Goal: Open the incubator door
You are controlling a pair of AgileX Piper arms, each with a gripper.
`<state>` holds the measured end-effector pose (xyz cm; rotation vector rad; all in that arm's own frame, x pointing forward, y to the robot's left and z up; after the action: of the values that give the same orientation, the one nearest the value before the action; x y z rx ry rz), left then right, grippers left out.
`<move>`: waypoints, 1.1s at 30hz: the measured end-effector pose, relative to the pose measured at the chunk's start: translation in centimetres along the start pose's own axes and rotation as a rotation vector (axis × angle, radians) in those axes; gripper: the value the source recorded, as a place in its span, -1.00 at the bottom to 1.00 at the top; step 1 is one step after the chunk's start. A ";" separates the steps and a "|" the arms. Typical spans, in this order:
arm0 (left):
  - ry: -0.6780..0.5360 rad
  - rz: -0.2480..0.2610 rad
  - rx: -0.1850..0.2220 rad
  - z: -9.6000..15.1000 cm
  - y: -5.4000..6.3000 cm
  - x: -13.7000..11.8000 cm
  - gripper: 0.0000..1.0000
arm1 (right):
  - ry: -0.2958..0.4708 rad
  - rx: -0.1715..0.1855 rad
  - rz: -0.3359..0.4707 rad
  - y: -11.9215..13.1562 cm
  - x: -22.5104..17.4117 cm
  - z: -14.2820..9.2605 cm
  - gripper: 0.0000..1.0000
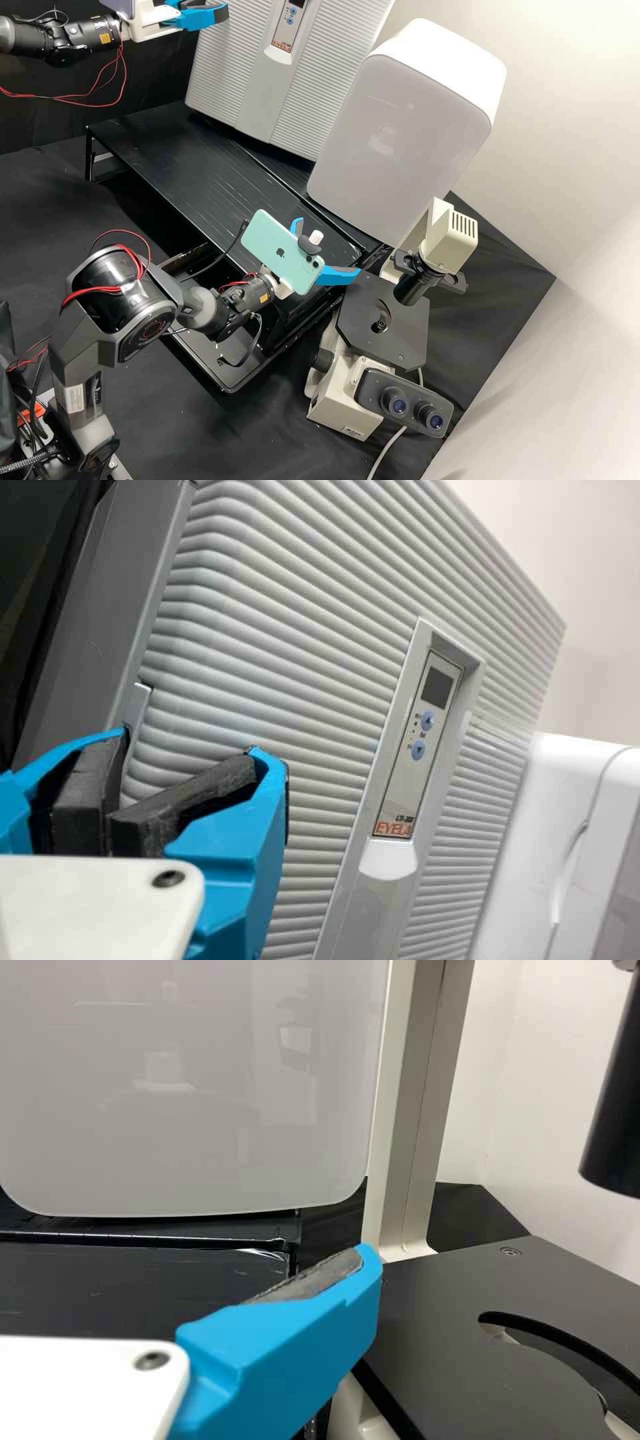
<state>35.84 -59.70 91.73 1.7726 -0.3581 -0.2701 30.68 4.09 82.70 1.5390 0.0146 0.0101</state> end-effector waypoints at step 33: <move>-0.092 -0.001 -0.023 2.5 -1.8 -4.5 -1.00 | 0.000 0.000 0.000 0.0 0.0 0.0 1.00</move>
<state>30.95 -59.85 89.33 1.7415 -0.4186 -0.3563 30.68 4.09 82.70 1.5390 0.0146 0.0101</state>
